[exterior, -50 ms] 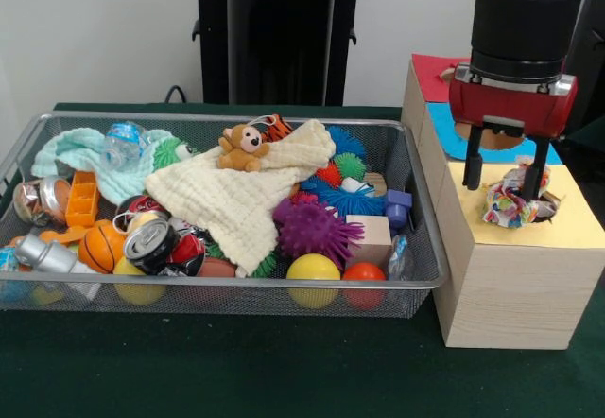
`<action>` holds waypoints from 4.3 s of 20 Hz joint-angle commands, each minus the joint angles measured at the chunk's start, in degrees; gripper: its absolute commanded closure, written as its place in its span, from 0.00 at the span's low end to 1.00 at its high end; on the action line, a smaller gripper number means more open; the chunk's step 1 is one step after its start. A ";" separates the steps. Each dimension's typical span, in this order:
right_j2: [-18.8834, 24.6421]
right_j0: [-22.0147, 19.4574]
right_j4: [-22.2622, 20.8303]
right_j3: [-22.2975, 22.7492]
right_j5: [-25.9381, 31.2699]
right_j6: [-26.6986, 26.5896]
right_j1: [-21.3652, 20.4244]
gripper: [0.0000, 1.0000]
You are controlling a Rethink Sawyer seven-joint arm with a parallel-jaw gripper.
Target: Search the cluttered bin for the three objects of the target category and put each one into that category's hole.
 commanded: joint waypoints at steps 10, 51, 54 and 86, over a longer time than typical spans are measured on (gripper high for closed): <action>1.71 -2.01 0.20 1.88 8.63 8.80 -0.14 0.00; 5.28 -3.64 1.28 8.22 1.18 8.68 -3.81 1.00; 5.53 -3.68 1.21 8.69 0.45 8.86 -3.10 1.00; 11.90 -4.69 6.33 12.42 -11.41 11.69 -2.35 1.00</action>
